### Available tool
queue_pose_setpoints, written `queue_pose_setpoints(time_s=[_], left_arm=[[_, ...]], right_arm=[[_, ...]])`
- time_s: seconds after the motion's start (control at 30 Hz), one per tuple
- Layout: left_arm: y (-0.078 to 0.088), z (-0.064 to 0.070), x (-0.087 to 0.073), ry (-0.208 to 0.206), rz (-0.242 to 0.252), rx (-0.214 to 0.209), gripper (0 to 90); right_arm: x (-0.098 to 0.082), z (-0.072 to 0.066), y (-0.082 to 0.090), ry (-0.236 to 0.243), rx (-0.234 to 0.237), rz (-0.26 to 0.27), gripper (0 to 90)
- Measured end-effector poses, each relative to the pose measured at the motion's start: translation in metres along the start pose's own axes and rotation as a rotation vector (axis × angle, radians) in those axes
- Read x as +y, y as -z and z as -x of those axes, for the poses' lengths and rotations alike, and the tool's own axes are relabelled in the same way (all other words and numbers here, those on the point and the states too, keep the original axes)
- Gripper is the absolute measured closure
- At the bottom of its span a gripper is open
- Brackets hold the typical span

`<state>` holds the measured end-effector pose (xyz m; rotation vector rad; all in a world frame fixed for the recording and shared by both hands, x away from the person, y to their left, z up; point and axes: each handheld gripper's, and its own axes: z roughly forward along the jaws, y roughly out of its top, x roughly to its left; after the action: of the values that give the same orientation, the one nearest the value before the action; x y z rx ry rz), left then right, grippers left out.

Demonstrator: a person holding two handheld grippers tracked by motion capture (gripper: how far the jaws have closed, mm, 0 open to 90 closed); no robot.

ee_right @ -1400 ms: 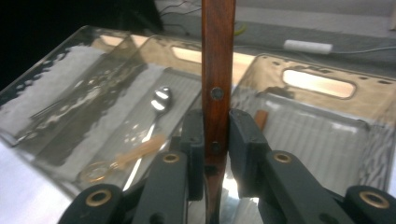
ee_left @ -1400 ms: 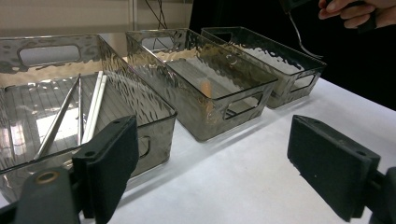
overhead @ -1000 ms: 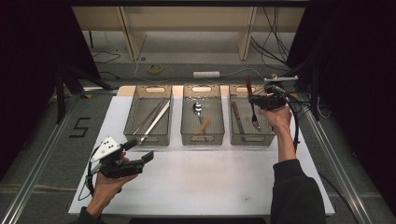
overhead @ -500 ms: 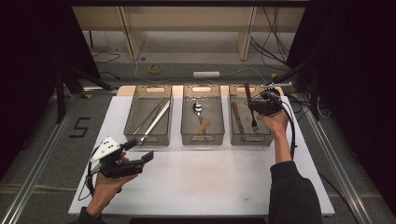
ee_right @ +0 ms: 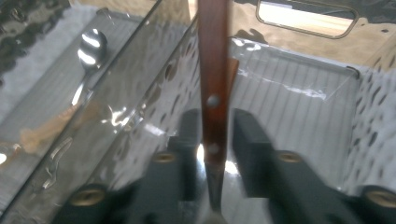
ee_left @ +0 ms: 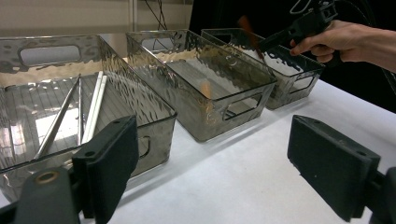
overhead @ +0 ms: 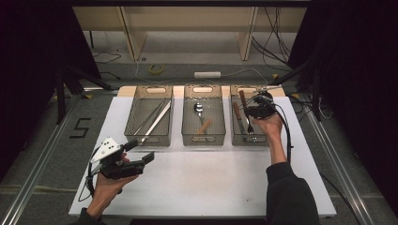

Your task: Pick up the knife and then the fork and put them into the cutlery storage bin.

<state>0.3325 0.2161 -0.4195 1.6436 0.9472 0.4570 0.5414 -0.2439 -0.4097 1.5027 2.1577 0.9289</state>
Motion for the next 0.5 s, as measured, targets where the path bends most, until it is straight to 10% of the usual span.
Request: queue_pose_setpoints(time_s=[0.5], left_arm=[[0.000, 0.000, 0.000, 0.000, 0.000, -0.001, 16.2]], right_arm=[[0.001, -0.006, 0.021, 0.005, 0.080, 0.030, 48.9]])
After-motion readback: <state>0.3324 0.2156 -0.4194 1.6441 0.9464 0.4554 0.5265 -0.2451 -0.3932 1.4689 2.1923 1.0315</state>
